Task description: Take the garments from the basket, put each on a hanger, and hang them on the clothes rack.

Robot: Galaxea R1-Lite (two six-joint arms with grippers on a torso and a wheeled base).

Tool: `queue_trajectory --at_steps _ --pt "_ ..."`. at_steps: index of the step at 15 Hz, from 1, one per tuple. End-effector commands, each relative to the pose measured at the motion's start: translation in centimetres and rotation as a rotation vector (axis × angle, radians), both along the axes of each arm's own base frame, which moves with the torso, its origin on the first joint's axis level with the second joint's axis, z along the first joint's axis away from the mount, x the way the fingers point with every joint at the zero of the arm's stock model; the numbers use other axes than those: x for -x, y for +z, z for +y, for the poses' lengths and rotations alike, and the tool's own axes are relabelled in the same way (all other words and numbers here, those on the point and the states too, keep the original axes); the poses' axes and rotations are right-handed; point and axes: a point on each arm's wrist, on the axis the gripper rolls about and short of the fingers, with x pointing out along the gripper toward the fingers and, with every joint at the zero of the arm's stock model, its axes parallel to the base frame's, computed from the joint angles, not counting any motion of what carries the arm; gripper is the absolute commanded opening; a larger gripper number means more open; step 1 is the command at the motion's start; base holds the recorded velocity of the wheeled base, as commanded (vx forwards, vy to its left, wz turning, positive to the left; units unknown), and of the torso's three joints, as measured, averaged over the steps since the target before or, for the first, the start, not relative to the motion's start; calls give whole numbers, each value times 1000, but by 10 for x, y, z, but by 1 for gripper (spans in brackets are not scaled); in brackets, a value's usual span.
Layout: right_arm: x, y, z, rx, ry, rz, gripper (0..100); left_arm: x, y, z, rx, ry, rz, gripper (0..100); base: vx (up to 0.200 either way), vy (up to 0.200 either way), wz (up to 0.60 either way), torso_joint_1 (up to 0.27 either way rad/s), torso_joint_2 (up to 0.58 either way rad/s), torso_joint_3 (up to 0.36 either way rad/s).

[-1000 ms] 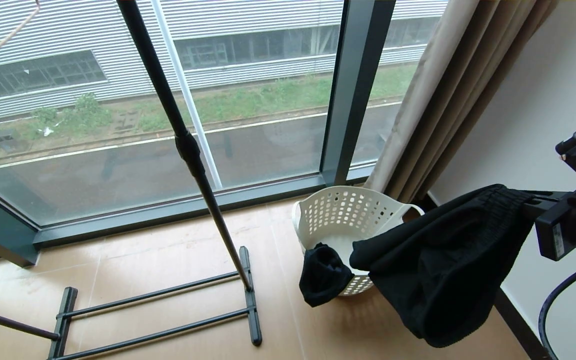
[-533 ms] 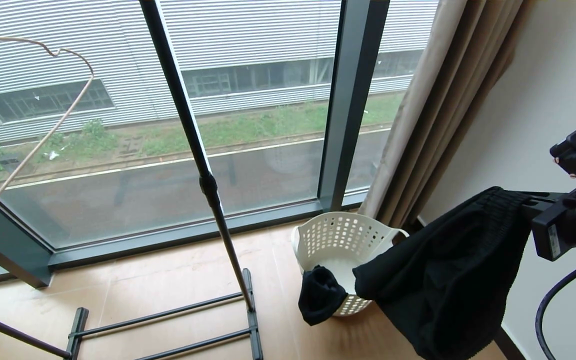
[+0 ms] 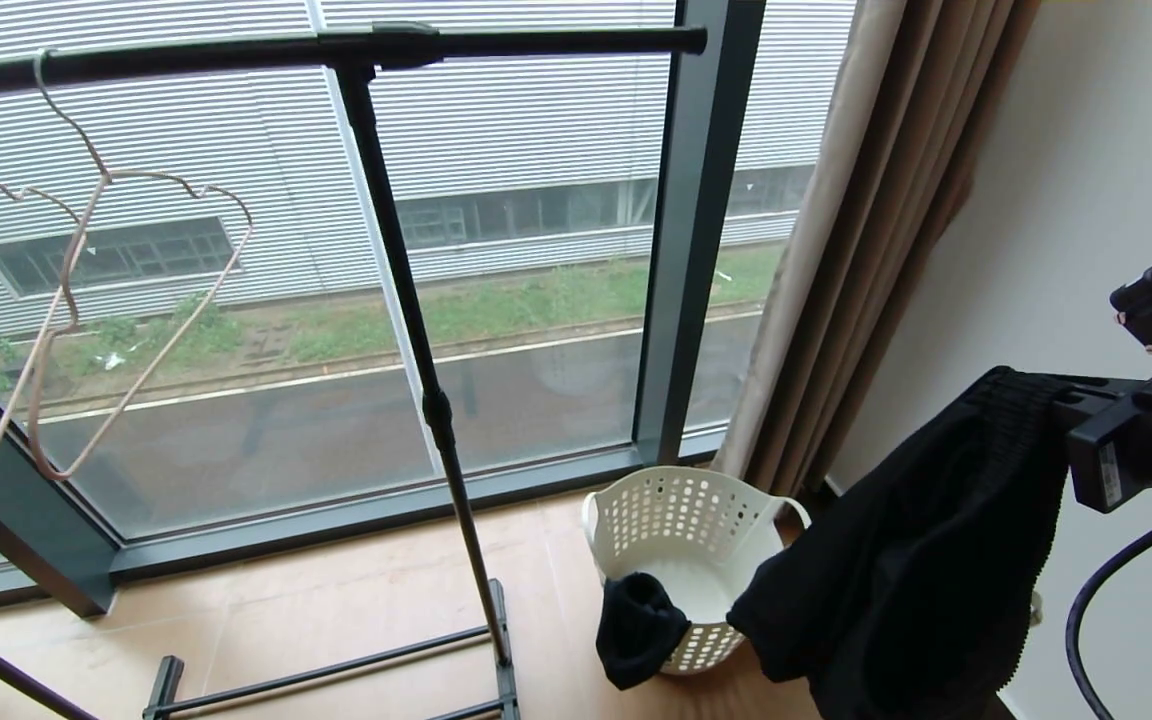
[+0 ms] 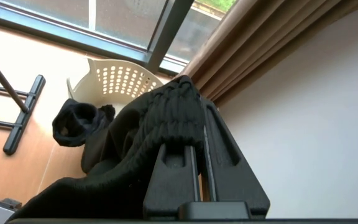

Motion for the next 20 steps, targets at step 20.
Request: queue_trajectory --at_steps 20 --pt "4 -4 -1 11 5 9 0 0 0 0 0 0 1 100 0 0 0 231 -482 -206"
